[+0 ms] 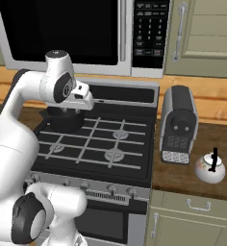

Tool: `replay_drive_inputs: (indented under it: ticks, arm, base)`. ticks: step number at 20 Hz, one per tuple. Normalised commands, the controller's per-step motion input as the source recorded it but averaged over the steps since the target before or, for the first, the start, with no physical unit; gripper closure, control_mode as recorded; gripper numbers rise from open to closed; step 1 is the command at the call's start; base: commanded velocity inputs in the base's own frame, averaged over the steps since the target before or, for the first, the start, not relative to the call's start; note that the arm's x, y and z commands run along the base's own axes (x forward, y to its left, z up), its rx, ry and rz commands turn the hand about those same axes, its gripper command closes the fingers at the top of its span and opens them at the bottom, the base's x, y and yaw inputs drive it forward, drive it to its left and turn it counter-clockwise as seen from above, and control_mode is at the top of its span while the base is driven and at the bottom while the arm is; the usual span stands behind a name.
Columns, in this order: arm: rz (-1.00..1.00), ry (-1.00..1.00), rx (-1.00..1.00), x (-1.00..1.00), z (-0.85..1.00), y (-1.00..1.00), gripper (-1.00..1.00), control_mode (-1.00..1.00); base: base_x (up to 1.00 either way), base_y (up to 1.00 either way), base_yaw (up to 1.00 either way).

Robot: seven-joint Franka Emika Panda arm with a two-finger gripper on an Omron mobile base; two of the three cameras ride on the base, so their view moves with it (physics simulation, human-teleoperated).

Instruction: Pick the kettle from the counter and place it on a stove burner. Then turn the burner on.

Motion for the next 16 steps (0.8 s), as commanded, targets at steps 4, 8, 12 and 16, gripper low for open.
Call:
replay_drive_inputs:
  ticks: [4, 8, 12, 16]
  arm:
    - [0.00, 0.01, 0.00, 0.00, 0.00, -0.06, -1.00, -1.00]
    - [0.00, -0.08, 0.00, -0.16, 0.00, -0.43, -1.00, -1.00]
    - [-0.02, -0.23, -0.02, -0.30, 0.00, -0.69, -1.00, -1.00]
    - [-0.15, -0.20, -0.19, -0.45, -0.10, -0.62, -1.00, -1.00]
  base:
    - [0.00, 0.00, 0.00]
    - [0.00, 0.00, 0.00]
    - [0.00, 0.00, 0.00]
    - [0.00, 0.00, 0.00]
